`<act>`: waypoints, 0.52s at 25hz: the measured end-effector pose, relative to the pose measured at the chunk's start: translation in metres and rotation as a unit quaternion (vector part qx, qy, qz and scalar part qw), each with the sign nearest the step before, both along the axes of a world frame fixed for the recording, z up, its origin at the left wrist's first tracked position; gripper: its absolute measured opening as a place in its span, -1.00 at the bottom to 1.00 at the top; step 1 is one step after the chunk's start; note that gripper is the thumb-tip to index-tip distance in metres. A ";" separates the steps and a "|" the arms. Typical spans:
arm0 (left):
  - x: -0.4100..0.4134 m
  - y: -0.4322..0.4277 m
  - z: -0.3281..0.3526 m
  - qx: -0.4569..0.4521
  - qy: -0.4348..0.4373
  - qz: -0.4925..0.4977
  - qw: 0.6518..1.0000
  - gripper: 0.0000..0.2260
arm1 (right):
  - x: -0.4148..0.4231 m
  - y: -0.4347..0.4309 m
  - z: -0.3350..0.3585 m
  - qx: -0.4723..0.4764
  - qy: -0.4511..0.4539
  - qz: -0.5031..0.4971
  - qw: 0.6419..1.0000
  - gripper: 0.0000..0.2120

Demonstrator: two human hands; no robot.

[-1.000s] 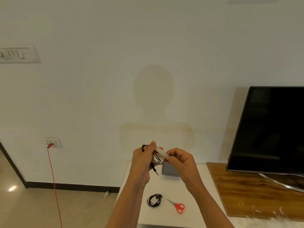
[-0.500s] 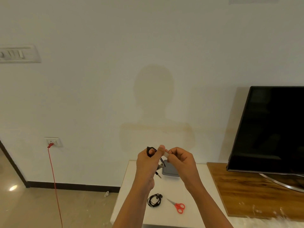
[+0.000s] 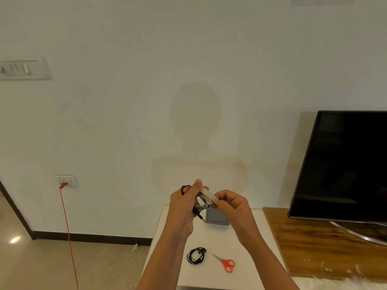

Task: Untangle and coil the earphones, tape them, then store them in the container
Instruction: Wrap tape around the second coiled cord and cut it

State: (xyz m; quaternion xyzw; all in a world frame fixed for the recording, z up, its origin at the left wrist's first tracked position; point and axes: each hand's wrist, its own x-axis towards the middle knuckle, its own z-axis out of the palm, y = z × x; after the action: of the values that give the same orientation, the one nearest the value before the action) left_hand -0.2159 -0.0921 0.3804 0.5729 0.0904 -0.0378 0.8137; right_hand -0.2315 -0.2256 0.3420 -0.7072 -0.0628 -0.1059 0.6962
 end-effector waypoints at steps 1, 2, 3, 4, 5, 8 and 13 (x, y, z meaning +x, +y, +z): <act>0.000 0.000 0.000 0.003 -0.001 0.001 1.000 -0.71 | 0.000 0.000 0.001 0.002 0.000 0.005 1.000 -0.90; -0.001 0.000 0.001 0.008 -0.005 0.001 1.000 -0.70 | 0.000 0.001 0.003 0.000 0.001 0.006 1.000 -0.88; -0.002 -0.001 0.001 0.016 -0.010 0.002 1.000 -0.70 | 0.000 0.002 0.005 -0.006 0.003 0.004 1.000 -0.88; -0.003 -0.001 0.002 0.024 -0.016 0.005 1.000 -0.70 | 0.001 0.003 0.006 -0.012 0.005 0.000 1.000 -0.90; -0.003 -0.002 0.002 0.033 -0.023 0.011 0.999 -0.71 | 0.002 0.005 0.007 -0.019 0.006 -0.003 1.000 -0.89; -0.005 -0.004 0.000 0.058 -0.038 0.023 0.997 -0.68 | 0.001 0.009 0.012 -0.039 0.008 -0.011 0.999 -0.77; -0.006 -0.006 0.000 0.036 -0.023 0.025 0.999 -0.76 | 0.000 0.012 0.019 -0.046 0.010 -0.007 0.999 -0.60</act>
State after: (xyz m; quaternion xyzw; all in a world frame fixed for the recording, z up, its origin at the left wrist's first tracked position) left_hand -0.2218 -0.0977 0.3800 0.5997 0.0877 -0.0011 0.7954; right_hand -0.2313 -0.2134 0.3613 -0.7401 -0.0554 -0.1007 0.6626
